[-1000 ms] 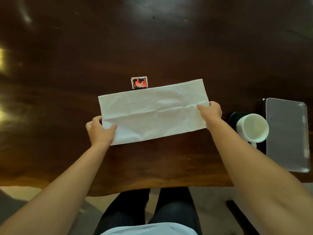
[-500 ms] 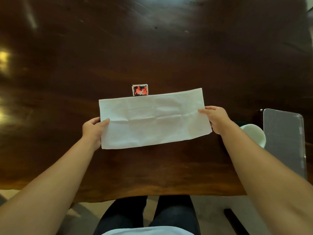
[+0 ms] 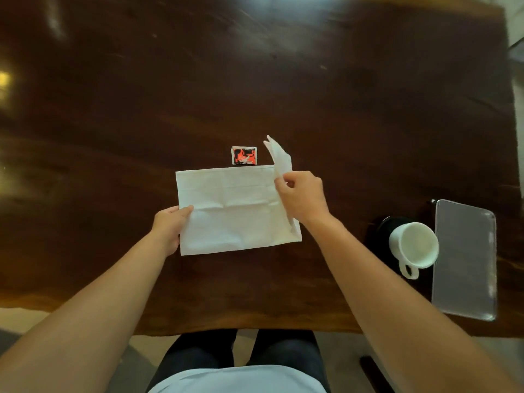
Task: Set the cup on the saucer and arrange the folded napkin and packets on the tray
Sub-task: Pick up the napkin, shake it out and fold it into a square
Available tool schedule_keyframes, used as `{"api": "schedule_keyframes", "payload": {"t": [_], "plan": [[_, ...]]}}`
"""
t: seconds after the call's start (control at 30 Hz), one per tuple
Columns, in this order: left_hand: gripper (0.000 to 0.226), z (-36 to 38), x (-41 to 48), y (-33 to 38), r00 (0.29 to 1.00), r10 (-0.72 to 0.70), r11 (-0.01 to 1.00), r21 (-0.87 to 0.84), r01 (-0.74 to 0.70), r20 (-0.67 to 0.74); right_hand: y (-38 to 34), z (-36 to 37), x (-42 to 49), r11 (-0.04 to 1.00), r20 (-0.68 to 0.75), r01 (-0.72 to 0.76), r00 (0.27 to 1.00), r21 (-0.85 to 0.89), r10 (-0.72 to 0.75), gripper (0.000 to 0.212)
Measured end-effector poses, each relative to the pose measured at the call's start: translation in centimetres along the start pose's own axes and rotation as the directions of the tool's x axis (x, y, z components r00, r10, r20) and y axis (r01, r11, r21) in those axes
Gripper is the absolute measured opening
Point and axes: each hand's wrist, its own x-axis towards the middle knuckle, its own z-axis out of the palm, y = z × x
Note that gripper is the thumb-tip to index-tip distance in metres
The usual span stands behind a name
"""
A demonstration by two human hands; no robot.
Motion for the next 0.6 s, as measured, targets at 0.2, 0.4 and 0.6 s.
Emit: {"api": "schedule_keyframes", "payload": {"t": [0.2,0.4,0.6], "plan": [[0.021,-2.4,0.6,-1.2,1.000,0.008,1.000,0.008,-0.008,0.001,-4.5,7.3,-0.1,0.993,0.051,0.039,0.998,-0.114,-0.034,0.043],[0.005,-3.7,0.7,-2.3,0.999,-0.023,0.996,-0.091,0.026,0.035,-7.8,13.3,-1.1,0.986,0.074,0.044,0.997,-0.163,-0.032,0.036],[0.015,-4.1,1.2,-2.6,0.997,-0.015,0.989,-0.145,0.025,0.070,-8.6,17.7,-3.1,0.952,0.367,0.124,0.930,-0.279,-0.013,0.039]]}}
